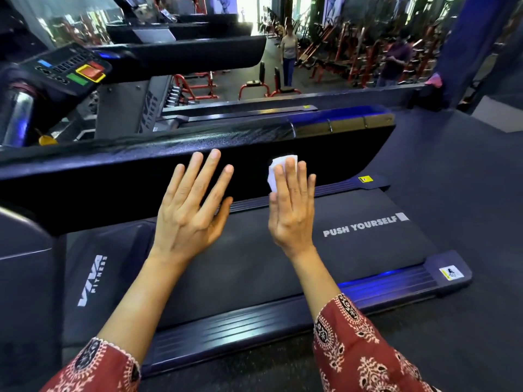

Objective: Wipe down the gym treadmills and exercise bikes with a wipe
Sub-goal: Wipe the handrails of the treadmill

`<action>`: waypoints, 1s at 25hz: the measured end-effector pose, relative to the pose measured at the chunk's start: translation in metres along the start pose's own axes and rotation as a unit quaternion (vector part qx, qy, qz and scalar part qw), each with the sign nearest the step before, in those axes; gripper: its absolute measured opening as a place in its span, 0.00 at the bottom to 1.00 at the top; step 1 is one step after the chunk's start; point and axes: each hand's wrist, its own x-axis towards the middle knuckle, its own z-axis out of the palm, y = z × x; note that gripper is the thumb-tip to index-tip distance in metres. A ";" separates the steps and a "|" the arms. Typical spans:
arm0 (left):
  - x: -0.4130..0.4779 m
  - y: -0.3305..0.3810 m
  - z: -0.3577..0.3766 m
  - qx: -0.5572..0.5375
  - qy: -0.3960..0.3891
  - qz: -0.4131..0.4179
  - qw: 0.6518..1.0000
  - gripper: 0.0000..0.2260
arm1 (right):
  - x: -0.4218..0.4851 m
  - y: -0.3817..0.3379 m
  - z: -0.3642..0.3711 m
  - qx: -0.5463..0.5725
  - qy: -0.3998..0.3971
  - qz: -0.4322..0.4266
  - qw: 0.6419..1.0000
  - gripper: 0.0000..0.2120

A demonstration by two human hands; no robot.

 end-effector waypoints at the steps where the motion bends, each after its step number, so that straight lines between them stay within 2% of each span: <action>1: 0.004 0.005 0.002 -0.007 0.001 0.006 1.000 0.21 | 0.002 0.006 -0.003 0.007 0.018 0.061 0.998 0.24; 2: 0.010 0.010 0.005 -0.013 0.003 0.014 1.000 0.20 | 0.006 0.011 -0.007 0.026 0.039 0.148 0.988 0.23; 3: 0.016 0.016 0.009 -0.021 0.005 0.022 1.000 0.20 | 0.009 0.016 -0.011 0.040 0.047 0.194 0.979 0.22; 4: 0.022 0.021 0.012 -0.028 0.005 0.028 0.999 0.20 | 0.009 0.020 -0.015 0.040 0.043 0.183 0.981 0.22; 6: 0.035 0.031 0.020 -0.038 0.008 0.027 0.999 0.20 | 0.002 0.030 -0.020 0.018 0.010 0.057 0.998 0.24; 7: 0.040 0.036 0.024 -0.039 0.009 0.024 0.999 0.20 | 0.002 0.038 -0.022 0.020 0.012 0.047 0.999 0.24; 8: 0.043 0.040 0.027 -0.041 0.008 0.021 0.999 0.20 | 0.006 0.044 -0.022 0.042 0.036 0.106 0.993 0.23; 9: 0.046 0.045 0.030 -0.043 0.006 0.024 0.999 0.20 | 0.013 0.047 -0.024 0.077 0.069 0.197 0.975 0.23; 10: 0.049 0.050 0.033 -0.045 0.002 0.029 0.999 0.20 | 0.021 0.049 -0.025 0.100 0.088 0.248 0.960 0.24; 11: 0.050 0.055 0.035 -0.047 -0.003 0.036 0.998 0.20 | 0.027 0.048 -0.026 0.097 0.093 0.244 0.960 0.23; 14: 0.056 0.066 0.039 -0.049 -0.016 0.042 0.998 0.21 | 0.026 0.061 -0.029 0.019 0.055 0.056 0.997 0.24; 15: 0.059 0.066 0.039 -0.044 -0.018 0.040 0.998 0.21 | 0.031 0.067 -0.030 0.021 0.067 0.063 0.995 0.24; 17: 0.063 0.065 0.037 -0.032 -0.016 0.039 0.999 0.21 | 0.049 0.069 -0.034 0.075 0.127 0.183 0.972 0.22; 18: 0.065 0.064 0.036 -0.030 -0.013 0.038 0.999 0.21 | 0.056 0.067 -0.035 0.078 0.137 0.202 0.967 0.22; 21: 0.065 0.058 0.033 -0.026 -0.012 0.028 0.999 0.21 | 0.055 0.064 -0.032 0.029 0.103 0.099 0.989 0.20; 24: 0.058 0.054 0.029 -0.013 -0.011 0.016 1.000 0.21 | 0.056 0.058 -0.032 0.057 0.126 0.164 0.977 0.20; 25: 0.056 0.052 0.028 -0.010 -0.008 0.012 1.000 0.21 | 0.056 0.053 -0.031 0.057 0.114 0.152 0.980 0.20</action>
